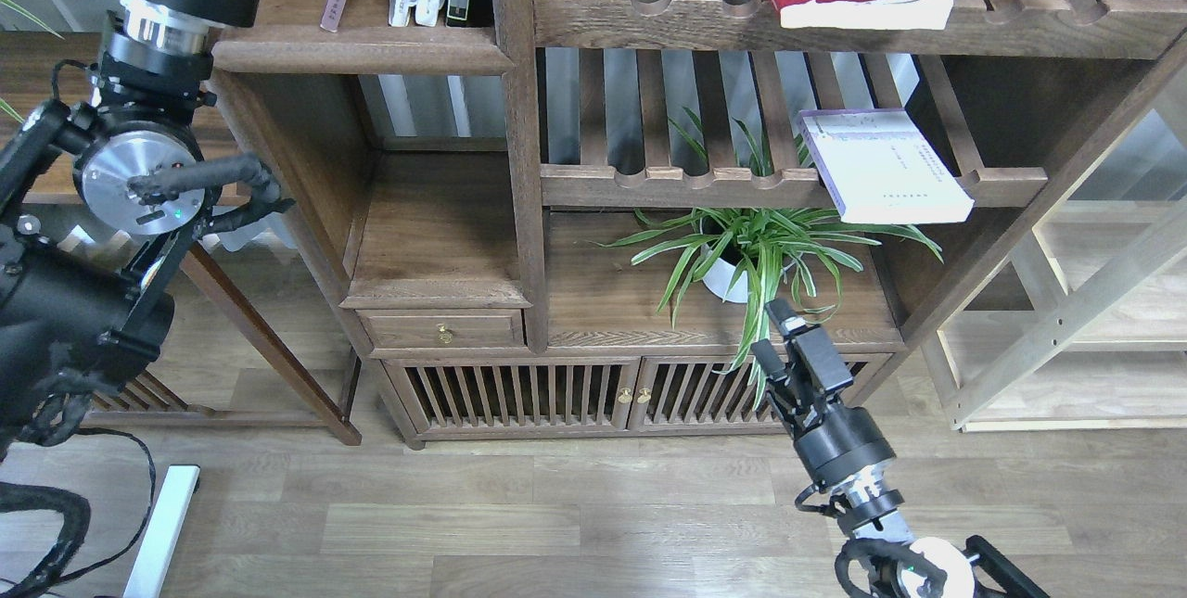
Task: Organize books on shelf
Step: 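Withdraw the left arm and move the right gripper to the white book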
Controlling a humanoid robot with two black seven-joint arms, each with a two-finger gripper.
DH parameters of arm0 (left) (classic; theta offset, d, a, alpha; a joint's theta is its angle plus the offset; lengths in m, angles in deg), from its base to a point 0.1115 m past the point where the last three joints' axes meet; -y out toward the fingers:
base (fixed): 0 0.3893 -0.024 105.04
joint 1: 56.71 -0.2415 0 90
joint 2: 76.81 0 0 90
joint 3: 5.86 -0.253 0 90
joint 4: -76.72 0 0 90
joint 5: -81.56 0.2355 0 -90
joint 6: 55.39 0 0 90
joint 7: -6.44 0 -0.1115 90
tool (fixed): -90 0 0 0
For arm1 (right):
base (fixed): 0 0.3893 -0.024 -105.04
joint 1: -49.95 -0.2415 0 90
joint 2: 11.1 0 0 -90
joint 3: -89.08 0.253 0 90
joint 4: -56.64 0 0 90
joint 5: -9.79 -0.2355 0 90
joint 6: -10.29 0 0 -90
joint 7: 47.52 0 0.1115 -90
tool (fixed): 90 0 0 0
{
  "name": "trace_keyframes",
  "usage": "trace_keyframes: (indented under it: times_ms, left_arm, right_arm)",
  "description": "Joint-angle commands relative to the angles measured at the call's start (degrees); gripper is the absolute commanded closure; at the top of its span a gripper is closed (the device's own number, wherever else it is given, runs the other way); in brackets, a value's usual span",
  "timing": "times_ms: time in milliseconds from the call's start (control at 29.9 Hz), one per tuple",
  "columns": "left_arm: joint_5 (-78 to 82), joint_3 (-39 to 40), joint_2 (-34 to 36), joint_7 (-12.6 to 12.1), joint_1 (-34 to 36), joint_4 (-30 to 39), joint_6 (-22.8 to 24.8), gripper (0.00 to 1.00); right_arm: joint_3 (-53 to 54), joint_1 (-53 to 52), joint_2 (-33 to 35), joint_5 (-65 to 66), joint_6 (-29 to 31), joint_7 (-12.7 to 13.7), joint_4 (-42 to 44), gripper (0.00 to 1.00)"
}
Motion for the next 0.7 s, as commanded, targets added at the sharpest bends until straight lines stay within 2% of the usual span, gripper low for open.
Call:
trace_keyframes:
  times_ms: [0, 100, 167, 234, 334, 435, 669]
  left_arm:
    - [-0.13, -0.55, -0.33, -0.14, -1.33, 2.93, 0.2, 0.01]
    - [-0.21, -1.08, -1.12, -0.93, -3.88, 4.08, 4.49, 0.02]
    - [-0.21, -1.52, -1.47, -3.12, -7.12, 4.34, 10.36, 0.08]
    - [-0.13, -1.7, -2.69, -4.8, -9.85, 4.6, 14.86, 0.08]
    - [0.31, -1.61, -4.89, -7.08, -14.77, 7.58, 14.8, 0.07]
    - [0.23, -2.31, -5.16, -8.67, -16.54, 8.03, 14.35, 0.02]
    - [0.23, -5.56, -5.34, -8.93, -20.66, 7.42, 15.06, 0.01]
  right_arm:
    - [1.06, -0.59, -0.04, -2.87, 0.0, 0.0, 0.15, 0.01]
    - [2.47, -2.08, -0.12, -4.98, 0.0, 0.0, 0.59, 0.01]
    - [3.79, -3.4, -0.12, -6.39, 0.0, 0.0, 1.29, 0.01]
    - [5.02, -4.54, -0.12, -7.36, 0.0, 0.0, 2.17, 0.01]
    - [6.43, -5.86, -0.04, -8.33, 0.0, 0.0, 3.49, 0.01]
    - [7.48, -6.65, -0.04, -8.86, -1.27, 0.0, 4.19, 0.01]
    - [7.84, -8.94, -0.04, -8.94, -6.28, 0.09, 6.48, 0.01]
